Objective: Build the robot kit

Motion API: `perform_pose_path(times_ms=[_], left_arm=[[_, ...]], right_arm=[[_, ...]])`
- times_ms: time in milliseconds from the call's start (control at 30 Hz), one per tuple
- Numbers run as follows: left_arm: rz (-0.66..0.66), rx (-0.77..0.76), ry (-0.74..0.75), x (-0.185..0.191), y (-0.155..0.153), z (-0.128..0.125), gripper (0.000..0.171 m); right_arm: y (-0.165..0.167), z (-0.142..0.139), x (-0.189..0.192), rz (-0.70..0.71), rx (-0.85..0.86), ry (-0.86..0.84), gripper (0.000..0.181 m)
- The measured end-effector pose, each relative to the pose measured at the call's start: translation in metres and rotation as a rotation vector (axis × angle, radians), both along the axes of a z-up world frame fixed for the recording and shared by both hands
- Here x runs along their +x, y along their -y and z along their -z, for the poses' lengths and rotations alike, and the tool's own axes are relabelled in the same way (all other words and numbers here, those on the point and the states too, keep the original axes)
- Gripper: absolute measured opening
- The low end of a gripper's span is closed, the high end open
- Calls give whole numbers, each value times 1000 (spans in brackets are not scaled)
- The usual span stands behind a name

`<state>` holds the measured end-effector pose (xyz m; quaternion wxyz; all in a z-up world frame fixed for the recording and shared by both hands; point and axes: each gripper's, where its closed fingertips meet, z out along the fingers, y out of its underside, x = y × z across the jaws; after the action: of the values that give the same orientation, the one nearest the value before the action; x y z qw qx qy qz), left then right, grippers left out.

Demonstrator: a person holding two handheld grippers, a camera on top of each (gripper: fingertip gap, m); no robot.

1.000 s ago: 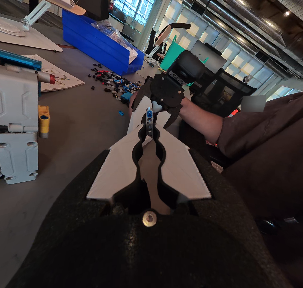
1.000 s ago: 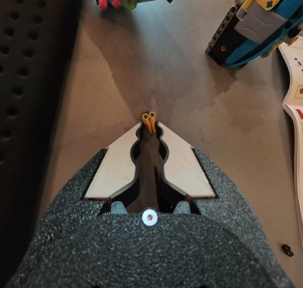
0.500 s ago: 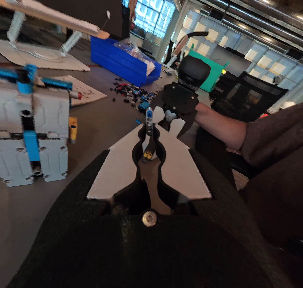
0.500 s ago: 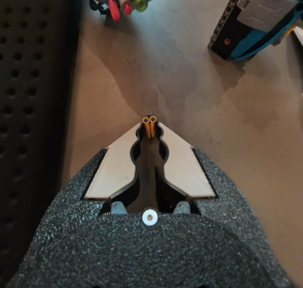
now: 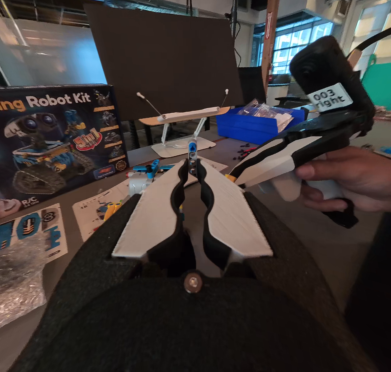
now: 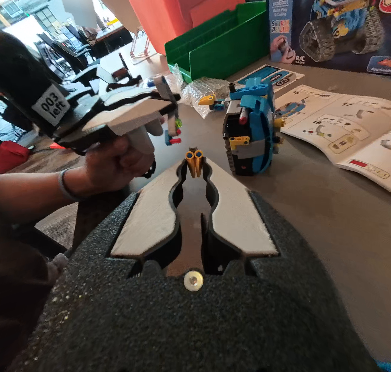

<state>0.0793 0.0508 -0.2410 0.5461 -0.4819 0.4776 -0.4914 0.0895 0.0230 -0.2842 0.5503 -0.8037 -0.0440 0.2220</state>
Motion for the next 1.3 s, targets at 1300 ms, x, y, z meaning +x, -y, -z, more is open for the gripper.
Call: perform_pose_path(times_ms=[1300], left_arm=[[-82, -254, 106, 0, -9, -7, 7]], right_arm=[[-3, -27, -4, 105, 247, 140, 13]])
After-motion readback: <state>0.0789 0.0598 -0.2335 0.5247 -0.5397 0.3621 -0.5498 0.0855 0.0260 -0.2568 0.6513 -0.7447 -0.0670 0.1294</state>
